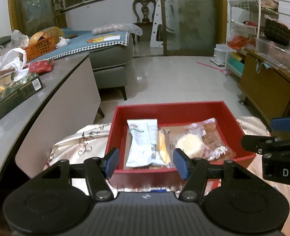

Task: Organize snacks
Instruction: 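Move the left tool to the yellow puffed-snack bag while the right tool moves over the table, then grasp the yellow puffed-snack bag with the left tool while the right tool reaches the white pouch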

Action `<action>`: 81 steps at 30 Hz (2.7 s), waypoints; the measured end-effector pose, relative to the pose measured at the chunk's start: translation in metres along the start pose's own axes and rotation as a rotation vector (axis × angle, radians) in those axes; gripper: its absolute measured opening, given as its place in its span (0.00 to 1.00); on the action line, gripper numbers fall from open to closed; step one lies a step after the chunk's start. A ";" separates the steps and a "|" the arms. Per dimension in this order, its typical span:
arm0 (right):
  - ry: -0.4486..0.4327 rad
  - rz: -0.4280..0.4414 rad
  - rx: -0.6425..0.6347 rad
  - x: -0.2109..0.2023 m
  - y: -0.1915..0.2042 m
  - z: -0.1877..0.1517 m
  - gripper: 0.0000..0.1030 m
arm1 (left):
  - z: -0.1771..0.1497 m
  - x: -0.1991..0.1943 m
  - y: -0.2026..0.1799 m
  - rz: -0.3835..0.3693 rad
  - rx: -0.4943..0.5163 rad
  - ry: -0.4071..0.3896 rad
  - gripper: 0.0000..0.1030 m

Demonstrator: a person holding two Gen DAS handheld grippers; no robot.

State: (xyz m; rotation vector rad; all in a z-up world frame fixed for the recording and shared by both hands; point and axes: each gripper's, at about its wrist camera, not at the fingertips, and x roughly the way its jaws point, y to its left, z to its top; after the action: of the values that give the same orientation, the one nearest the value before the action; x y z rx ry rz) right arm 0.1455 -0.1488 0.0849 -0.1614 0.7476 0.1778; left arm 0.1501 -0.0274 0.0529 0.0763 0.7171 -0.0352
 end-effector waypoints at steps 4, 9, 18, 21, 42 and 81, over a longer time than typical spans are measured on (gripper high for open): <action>-0.013 -0.028 -0.042 -0.010 0.010 -0.007 0.68 | -0.008 -0.008 0.001 -0.015 0.003 0.014 0.53; -0.016 -0.025 -0.069 -0.019 0.017 -0.016 0.70 | -0.019 -0.021 0.000 -0.011 0.042 0.009 0.53; 0.047 0.010 -0.023 -0.029 0.006 -0.042 0.70 | -0.045 -0.034 0.017 -0.001 0.046 0.068 0.54; 0.072 0.019 -0.019 -0.029 0.006 -0.051 0.70 | -0.058 -0.037 0.022 0.008 0.052 0.102 0.54; 0.103 0.144 -0.053 -0.041 0.028 -0.064 0.76 | -0.128 -0.035 0.087 0.040 -0.225 0.381 0.61; 0.166 0.190 -0.098 -0.030 0.043 -0.073 0.81 | -0.128 0.000 0.091 0.056 -0.280 0.434 0.65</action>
State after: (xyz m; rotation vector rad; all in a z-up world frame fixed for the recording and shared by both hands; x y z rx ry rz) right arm 0.0665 -0.1251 0.0497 -0.2003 0.9207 0.3862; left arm 0.0719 0.0735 -0.0381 -0.1694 1.1462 0.1399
